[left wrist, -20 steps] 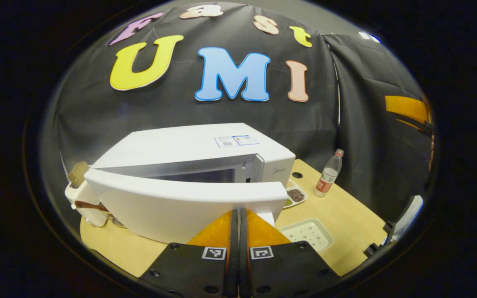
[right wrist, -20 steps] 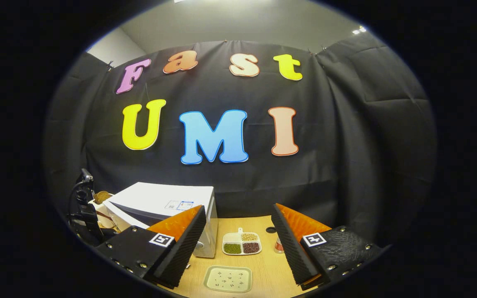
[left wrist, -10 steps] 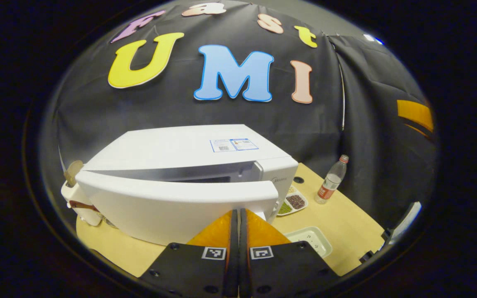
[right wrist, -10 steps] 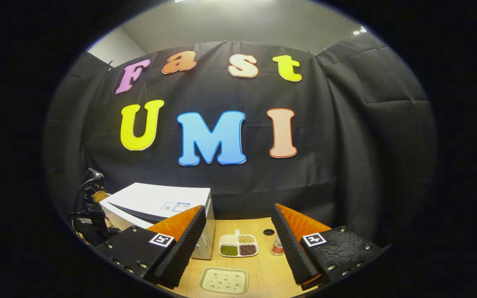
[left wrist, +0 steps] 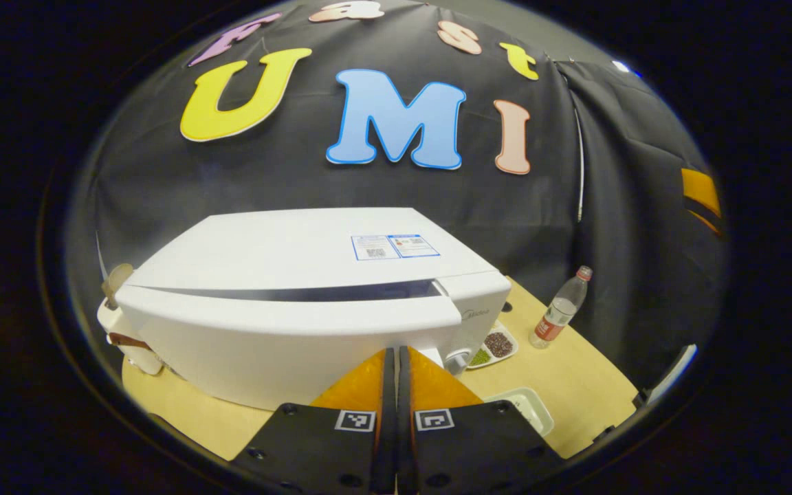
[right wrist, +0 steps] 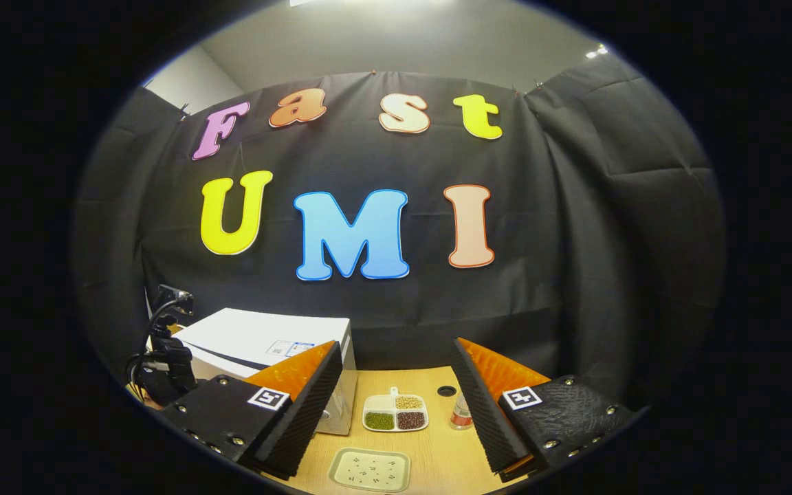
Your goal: Open the microwave oven with the left hand, put the food in, and close the microwave oven.
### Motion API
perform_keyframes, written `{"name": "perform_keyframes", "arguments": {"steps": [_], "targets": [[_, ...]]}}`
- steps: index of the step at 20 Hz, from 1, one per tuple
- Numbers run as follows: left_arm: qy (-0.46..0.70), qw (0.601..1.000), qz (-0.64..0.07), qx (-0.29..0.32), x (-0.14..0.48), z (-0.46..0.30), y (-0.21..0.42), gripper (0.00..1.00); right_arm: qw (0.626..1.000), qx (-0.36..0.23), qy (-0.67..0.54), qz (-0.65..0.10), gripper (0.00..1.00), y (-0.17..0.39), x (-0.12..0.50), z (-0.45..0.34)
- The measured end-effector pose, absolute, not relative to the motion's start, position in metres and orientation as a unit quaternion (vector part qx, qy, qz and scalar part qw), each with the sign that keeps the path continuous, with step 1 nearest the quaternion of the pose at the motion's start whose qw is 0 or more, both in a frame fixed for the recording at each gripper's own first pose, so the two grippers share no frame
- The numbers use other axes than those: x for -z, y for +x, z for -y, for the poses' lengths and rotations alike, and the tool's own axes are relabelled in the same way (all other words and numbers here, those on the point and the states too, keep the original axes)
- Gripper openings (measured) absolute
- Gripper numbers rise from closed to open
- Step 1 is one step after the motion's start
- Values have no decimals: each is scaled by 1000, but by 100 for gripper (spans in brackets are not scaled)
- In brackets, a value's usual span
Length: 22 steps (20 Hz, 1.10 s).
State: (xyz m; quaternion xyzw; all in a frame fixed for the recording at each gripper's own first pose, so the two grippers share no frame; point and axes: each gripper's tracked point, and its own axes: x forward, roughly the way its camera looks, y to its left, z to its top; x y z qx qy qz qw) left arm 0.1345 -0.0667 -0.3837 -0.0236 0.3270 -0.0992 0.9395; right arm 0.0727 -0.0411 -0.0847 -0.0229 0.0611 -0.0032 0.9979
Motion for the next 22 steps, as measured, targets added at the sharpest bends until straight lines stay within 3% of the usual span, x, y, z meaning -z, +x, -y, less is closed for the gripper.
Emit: {"name": "perform_keyframes", "arguments": {"steps": [22], "targets": [[-18, 942, -319, 102, 391, 66, 146, 7, 997, 6, -20, -74, 97, 72, 92, 46]]}}
